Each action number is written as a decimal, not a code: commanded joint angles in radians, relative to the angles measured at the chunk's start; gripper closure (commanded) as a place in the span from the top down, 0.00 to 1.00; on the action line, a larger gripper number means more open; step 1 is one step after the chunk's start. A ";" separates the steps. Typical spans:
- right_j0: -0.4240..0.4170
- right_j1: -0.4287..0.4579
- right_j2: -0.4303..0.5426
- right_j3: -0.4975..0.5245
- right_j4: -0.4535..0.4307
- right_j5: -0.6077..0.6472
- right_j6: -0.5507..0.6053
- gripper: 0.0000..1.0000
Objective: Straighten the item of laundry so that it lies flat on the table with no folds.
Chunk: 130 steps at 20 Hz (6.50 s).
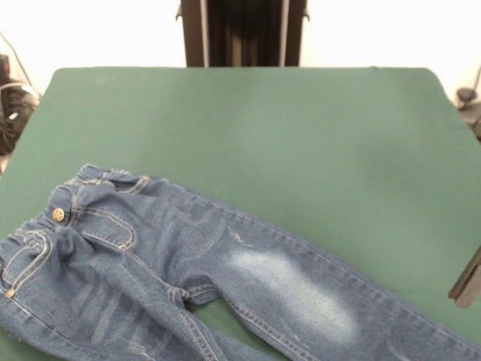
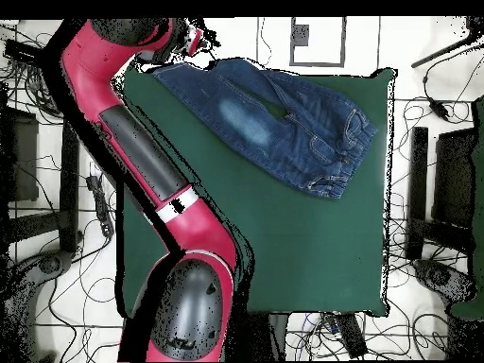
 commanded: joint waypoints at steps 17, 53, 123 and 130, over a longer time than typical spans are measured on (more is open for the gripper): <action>-0.479 -0.107 0.053 0.919 0.252 -0.159 1.112 1.00; -0.646 -0.348 -0.040 1.248 0.694 0.218 2.070 1.00; -0.615 -0.269 -0.614 1.263 0.466 0.604 1.795 1.00; -0.597 -0.196 -0.695 1.224 0.319 0.677 1.874 1.00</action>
